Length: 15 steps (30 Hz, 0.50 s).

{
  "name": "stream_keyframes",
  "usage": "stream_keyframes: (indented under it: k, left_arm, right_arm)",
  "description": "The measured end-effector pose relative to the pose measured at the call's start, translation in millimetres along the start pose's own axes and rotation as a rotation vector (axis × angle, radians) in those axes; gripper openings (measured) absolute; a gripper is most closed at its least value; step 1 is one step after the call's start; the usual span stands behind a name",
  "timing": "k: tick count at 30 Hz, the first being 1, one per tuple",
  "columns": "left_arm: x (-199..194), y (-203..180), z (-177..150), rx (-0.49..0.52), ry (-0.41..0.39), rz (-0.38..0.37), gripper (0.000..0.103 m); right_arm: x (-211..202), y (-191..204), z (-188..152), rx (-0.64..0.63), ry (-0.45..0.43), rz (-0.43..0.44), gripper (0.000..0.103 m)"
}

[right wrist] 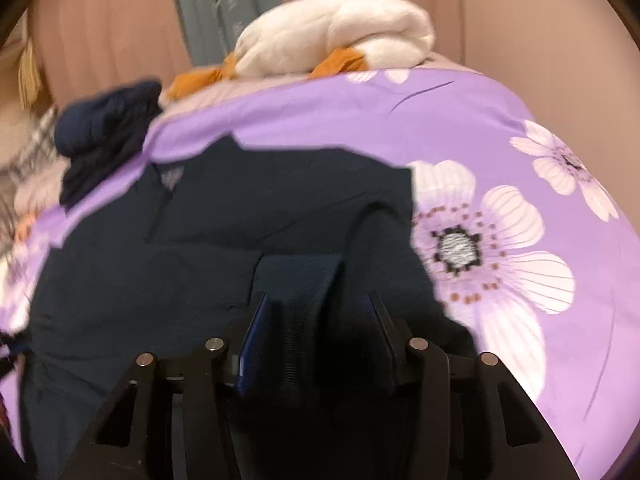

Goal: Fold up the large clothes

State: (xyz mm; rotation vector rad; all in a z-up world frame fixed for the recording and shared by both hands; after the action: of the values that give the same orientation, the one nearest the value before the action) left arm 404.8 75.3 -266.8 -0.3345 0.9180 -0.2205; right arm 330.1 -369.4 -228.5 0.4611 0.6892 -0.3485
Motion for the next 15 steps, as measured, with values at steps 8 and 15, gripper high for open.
stream_keyframes:
  k: [8,15]
  left_arm:
    - [8.0,-93.3,-1.2,0.335,-0.052,0.04,0.027]
    - [46.3,-129.1,-17.0,0.475,0.023,0.07,0.026]
  right_arm:
    - [-27.0,61.3,-20.0,-0.228,-0.067,0.09,0.044]
    - [16.5,125.0,-55.8,-0.421,0.006,0.106,0.033]
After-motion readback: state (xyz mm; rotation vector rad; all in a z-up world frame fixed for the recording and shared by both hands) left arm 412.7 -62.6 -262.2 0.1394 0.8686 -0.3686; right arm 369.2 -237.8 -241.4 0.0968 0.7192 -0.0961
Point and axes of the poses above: each gripper's, at about its wrist camera, not at the fingertips, and x roughly the way its jaws point, y to its left, z to its top, the point moved 7 cm from there along x, roughly the way its jaws point, and after that the axes turned 13 degrees about x, right-handed, at the moved point
